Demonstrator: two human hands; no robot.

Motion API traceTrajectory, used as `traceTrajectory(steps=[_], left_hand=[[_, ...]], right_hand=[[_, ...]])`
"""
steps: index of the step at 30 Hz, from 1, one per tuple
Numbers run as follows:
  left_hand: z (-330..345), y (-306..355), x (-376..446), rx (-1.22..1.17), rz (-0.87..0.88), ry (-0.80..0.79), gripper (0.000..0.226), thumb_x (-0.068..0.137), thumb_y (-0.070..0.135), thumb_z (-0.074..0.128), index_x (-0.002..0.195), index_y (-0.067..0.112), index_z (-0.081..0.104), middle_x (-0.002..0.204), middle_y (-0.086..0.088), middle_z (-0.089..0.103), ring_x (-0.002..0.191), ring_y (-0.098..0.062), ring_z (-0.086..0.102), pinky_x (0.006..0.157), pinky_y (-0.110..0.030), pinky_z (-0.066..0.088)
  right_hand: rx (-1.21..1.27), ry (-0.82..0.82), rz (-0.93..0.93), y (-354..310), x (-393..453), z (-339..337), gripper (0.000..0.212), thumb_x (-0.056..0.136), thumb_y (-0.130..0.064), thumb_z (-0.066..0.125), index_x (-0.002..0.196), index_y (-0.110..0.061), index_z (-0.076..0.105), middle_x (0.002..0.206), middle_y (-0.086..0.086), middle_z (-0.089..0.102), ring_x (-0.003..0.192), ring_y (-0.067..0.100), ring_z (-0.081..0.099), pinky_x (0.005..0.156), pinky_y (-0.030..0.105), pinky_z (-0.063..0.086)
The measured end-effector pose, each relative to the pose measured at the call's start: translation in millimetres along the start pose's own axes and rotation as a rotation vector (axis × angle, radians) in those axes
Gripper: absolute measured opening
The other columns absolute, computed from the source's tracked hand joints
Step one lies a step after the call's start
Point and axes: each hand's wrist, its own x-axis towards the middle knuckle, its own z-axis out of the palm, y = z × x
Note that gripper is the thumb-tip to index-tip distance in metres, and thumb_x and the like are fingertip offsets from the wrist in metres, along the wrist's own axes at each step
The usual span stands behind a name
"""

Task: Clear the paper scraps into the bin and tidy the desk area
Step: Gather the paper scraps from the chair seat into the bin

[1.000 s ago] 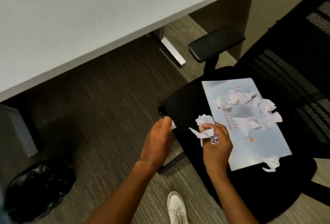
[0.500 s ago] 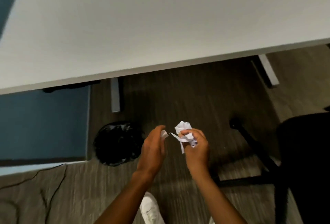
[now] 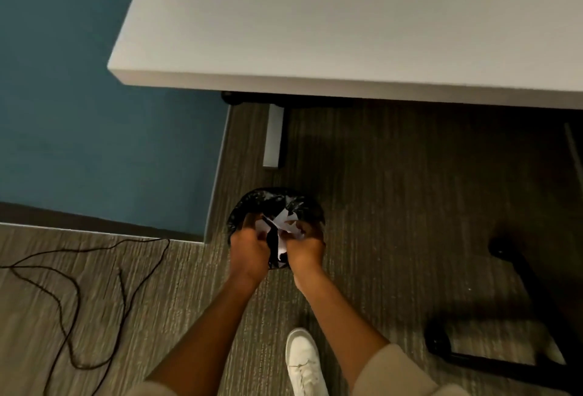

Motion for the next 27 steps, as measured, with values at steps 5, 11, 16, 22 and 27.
traceTrajectory(steps=[5, 11, 16, 22, 27], left_hand=[[4.4, -8.4, 18.6, -0.21, -0.084, 0.008, 0.027, 0.093, -0.003, 0.054, 0.12, 0.002, 0.058, 0.11, -0.012, 0.069, 0.1, -0.027, 0.066, 0.077, -0.02, 0.05], [8.4, -21.6, 27.9, -0.237, -0.18, -0.011, 0.037, 0.094, 0.006, 0.058, 0.13, 0.015, 0.054, 0.112, -0.001, 0.065, 0.096, -0.016, 0.061, 0.082, -0.027, 0.049], [10.6, -25.6, 26.9, -0.199, -0.2, -0.044, 0.042, 0.093, 0.01, 0.062, 0.134, 0.014, 0.052, 0.125, -0.01, 0.065, 0.109, -0.028, 0.065, 0.092, -0.04, 0.056], [12.0, -9.9, 20.6, -0.078, -0.132, -0.086, 0.048, 0.093, 0.011, 0.06, 0.139, 0.016, 0.047, 0.129, -0.018, 0.06, 0.109, -0.038, 0.064, 0.087, -0.051, 0.058], [21.4, 21.5, 12.4, -0.079, -0.061, -0.107, 0.043, 0.095, 0.018, 0.06, 0.136, 0.014, 0.049, 0.129, -0.015, 0.06, 0.114, -0.032, 0.061, 0.09, -0.036, 0.051]], right_hand=[[-0.324, -0.169, -0.036, 9.6, 19.6, 33.9, 0.042, 0.101, -0.021, 0.048, 0.14, -0.008, 0.045, 0.144, 0.008, 0.049, 0.131, 0.022, 0.046, 0.105, 0.021, 0.034], [-0.325, -0.137, 0.001, 19.5, 27.9, 40.0, 0.023, 0.094, -0.007, 0.055, 0.114, -0.006, 0.066, 0.11, 0.011, 0.069, 0.099, 0.027, 0.066, 0.063, 0.002, 0.043], [-0.177, -0.094, 0.056, 21.3, 27.5, 34.3, 0.027, 0.093, 0.005, 0.051, 0.116, 0.0, 0.063, 0.114, 0.015, 0.063, 0.105, 0.027, 0.063, 0.07, 0.014, 0.049], [-0.143, -0.092, 0.051, 11.8, 24.5, 8.2, 0.022, 0.094, 0.002, 0.053, 0.111, 0.0, 0.066, 0.107, 0.007, 0.062, 0.091, 0.015, 0.059, 0.055, 0.003, 0.046], [-0.213, -0.054, -0.034, -10.2, 22.3, -27.0, 0.023, 0.096, -0.01, 0.053, 0.113, -0.014, 0.067, 0.126, 0.007, 0.063, 0.112, 0.024, 0.06, 0.093, 0.034, 0.052]])
